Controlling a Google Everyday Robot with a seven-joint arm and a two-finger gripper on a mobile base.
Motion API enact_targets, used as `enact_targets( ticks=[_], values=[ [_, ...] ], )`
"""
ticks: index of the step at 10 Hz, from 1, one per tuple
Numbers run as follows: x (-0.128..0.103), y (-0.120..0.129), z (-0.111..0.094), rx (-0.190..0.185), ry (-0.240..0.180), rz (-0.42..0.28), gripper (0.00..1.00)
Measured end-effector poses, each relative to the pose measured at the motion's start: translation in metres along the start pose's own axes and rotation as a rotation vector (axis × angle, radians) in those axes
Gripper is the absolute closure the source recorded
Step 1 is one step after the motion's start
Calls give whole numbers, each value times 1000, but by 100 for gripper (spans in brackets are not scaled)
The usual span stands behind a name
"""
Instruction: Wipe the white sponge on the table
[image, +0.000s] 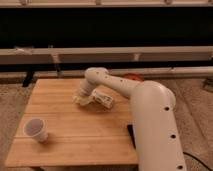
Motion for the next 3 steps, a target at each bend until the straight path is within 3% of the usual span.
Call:
enact_targets(
  ticks=[3],
  values=[
    [-24,-25,10,-15,5,-32,100]
  ],
)
